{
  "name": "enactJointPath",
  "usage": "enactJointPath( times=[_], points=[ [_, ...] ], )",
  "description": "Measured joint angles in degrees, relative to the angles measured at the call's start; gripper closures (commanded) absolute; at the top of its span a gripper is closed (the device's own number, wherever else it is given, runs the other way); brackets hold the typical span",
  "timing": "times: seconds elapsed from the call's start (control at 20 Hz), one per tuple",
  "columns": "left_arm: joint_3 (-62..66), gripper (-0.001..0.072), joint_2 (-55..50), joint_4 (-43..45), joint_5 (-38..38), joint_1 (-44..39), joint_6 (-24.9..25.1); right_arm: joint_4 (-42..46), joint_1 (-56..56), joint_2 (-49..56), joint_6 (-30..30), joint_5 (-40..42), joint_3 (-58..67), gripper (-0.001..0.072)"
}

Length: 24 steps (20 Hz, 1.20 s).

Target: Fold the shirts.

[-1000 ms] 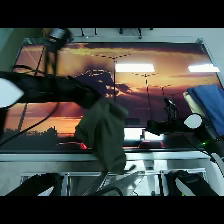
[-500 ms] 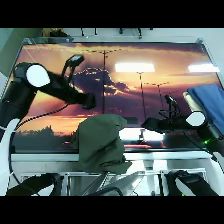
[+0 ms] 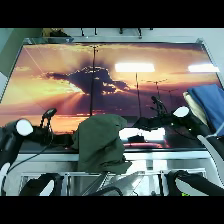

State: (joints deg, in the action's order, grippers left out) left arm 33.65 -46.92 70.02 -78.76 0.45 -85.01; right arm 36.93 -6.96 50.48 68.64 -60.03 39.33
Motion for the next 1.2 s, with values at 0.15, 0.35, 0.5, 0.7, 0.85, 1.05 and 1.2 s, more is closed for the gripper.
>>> enactJointPath(
  times=[0.15, 0.35, 0.5, 0.7, 0.85, 1.05, 1.2],
  points=[
    [-5.97, 0.0061, 1.44, -4.92, 2.99, 8.11, 4.74, -4.46, -0.26, 5.49, -5.16, 2.05, 0.04, 0.0372],
    [-8.57, 0.0061, -3.43, -13.0, 5.81, 14.03, 11.08, -10.49, -2.05, 11.41, -10.47, 5.35, 0.46, 0.0371],
    [-9.14, 0.0061, -9.31, -15.98, 7.78, 15.41, 14.01, -12.66, -4.98, 15.17, -12.5, 8.39, 1.99, 0.0369],
    [-9.35, 0.0118, -16.22, -19.06, 9.64, 15.93, 16.94, -15.19, -9.33, 19.67, -13.49, 11.19, 6.21, 0.0379],
    [-9.44, 0.0578, -19.32, -22.36, 11.34, 16.0, 19.87, -15.17, -11.43, 22.47, -13.88, 13.51, 9.53, 0.0637],
    [-8.24, 0.0693, -20.61, -27.04, 11.98, 15.98, 24.11, -14.49, -12.39, 23.26, -14.29, 14.73, 12.81, 0.0693],
    [-4.2, 0.0693, -20.33, -29.24, 9.92, 15.98, 25.16, -14.51, -12.0, 20.94, -14.71, 12.44, 16.39, 0.0693]
  ],
)
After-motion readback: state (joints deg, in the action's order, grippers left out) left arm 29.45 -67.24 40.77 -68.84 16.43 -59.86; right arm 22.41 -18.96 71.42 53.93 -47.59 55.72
